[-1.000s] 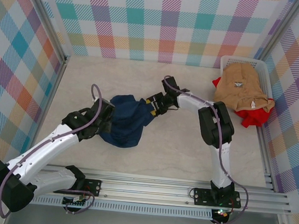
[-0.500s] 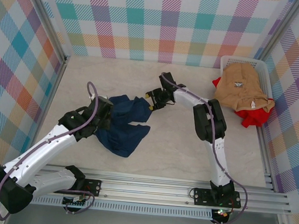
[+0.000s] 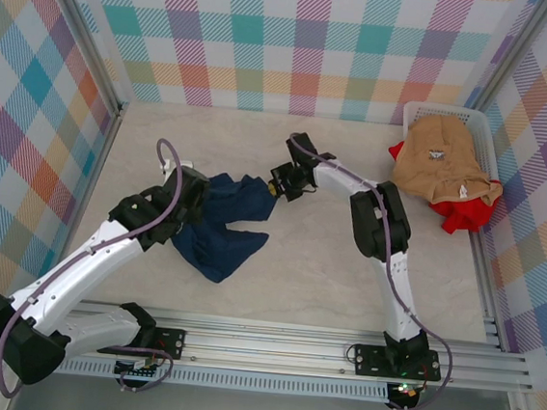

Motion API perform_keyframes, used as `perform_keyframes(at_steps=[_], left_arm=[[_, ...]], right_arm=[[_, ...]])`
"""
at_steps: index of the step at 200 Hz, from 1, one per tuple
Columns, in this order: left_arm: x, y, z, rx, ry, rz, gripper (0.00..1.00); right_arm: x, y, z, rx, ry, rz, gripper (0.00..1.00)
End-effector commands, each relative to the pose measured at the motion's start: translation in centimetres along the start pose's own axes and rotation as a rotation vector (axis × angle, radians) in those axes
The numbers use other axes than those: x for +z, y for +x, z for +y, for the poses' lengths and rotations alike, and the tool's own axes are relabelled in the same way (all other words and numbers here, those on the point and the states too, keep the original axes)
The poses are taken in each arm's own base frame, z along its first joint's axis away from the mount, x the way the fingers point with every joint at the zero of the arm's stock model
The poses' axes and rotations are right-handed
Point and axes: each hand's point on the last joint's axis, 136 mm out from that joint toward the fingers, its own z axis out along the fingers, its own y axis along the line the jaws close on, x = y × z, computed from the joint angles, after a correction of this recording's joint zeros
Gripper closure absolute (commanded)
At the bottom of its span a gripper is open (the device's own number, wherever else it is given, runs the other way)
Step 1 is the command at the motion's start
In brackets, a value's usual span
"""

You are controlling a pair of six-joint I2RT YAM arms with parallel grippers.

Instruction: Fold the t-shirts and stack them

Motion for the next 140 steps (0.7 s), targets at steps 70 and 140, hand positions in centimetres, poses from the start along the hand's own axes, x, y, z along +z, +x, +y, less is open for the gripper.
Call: perform_keyframes(at_steps=[70,140], left_arm=[[0.9,-24.7,-0.4,-0.285,0.194,-0.425,1.00],[0.2,-23.4,-1.2,-0.199,0.241,-0.285,0.76]], right_arm=[[-27.6,-9.9,20.1,-0.398,-0.590,-0.419,1.00],[-34.2,-6.9,14.9,-0.485,-0.512,-0.502,1.00]])
